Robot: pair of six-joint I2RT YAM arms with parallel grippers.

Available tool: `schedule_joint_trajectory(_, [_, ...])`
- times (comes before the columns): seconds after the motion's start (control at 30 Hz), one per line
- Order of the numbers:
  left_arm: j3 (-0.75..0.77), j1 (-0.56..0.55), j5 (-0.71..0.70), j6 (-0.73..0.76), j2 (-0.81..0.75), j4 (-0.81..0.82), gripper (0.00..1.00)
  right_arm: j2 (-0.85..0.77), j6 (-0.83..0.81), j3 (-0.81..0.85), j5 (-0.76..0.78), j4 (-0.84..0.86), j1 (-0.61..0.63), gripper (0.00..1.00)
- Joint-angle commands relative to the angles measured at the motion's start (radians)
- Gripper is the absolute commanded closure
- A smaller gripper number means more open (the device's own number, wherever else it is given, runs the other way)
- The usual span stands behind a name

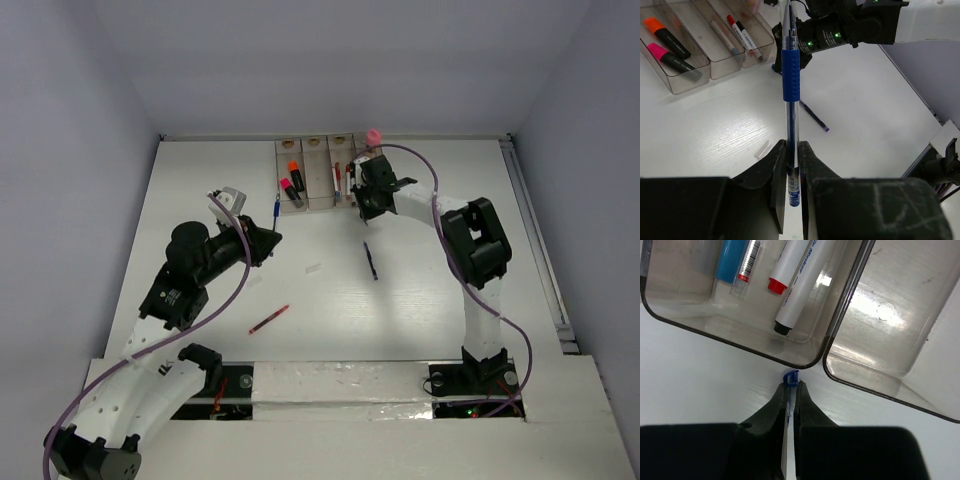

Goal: Sort the stationery into containers
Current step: Close the pen cap on the pen.

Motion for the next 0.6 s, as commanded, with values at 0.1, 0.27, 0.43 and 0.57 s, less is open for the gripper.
schedule_joint_trajectory(0.1, [0.006, 0.004, 0.030, 0.007, 0.008, 0.025, 1.00, -0.140, 0.115, -0.135, -0.070, 0.118, 0.015, 1.00])
schedule_joint_trajectory(0.27, [0.009, 0.004, 0.056, 0.012, 0.031, 0.026, 1.00, -0.370, 0.343, -0.282, -0.124, 0.386, 0.118, 1.00])
schedule_joint_trajectory(0.43, [0.001, 0.004, 0.085, 0.009, 0.043, 0.034, 1.00, -0.471, 0.535, -0.341, -0.072, 0.607, 0.235, 1.00])
schedule_joint_trajectory(0.57, [0.003, 0.004, 0.079, 0.007, 0.051, 0.034, 1.00, -0.511, 0.702, -0.376, -0.049, 0.872, 0.255, 1.00])
